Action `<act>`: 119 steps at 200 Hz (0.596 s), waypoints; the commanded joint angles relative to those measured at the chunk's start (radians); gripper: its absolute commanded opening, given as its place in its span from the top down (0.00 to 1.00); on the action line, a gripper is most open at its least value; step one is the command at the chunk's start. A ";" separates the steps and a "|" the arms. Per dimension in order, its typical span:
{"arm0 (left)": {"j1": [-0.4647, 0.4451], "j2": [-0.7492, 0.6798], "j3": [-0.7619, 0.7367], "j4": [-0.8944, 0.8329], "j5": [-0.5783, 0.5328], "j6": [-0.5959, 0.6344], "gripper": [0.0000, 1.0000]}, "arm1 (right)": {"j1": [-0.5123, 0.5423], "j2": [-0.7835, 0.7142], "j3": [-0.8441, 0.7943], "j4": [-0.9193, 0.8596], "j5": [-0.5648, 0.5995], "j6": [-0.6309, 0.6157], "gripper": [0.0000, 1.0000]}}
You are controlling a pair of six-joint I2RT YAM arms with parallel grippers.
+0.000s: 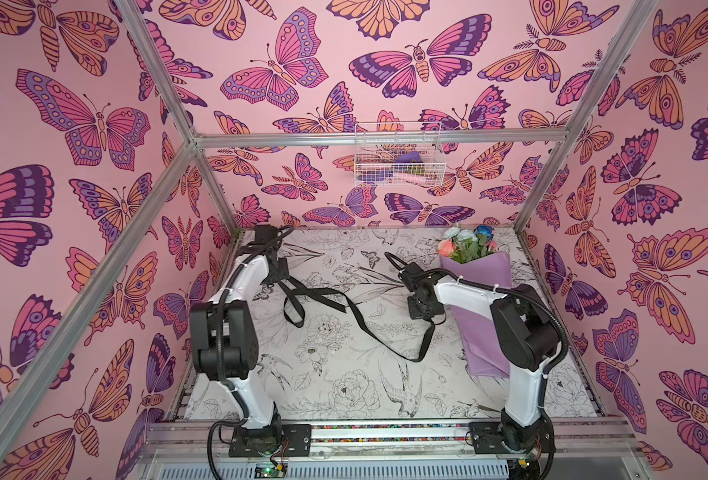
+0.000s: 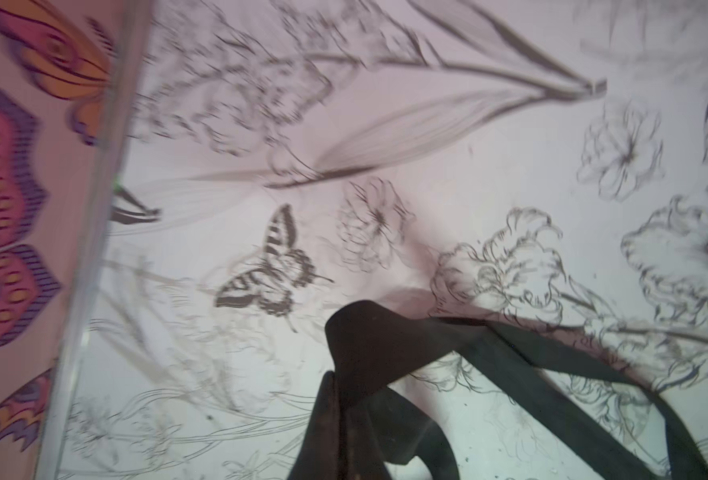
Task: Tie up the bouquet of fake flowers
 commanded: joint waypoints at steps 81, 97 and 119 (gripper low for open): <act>0.264 -0.230 -0.033 0.007 -0.364 -0.095 0.92 | -0.070 -0.416 0.008 -0.249 0.366 0.009 1.00; 0.292 -0.216 -0.029 0.004 -0.357 -0.111 0.92 | -0.102 -0.485 0.006 -0.282 0.426 0.007 1.00; 0.317 -0.185 -0.025 0.009 -0.367 -0.128 0.93 | -0.155 -0.585 -0.014 -0.297 0.483 -0.015 1.00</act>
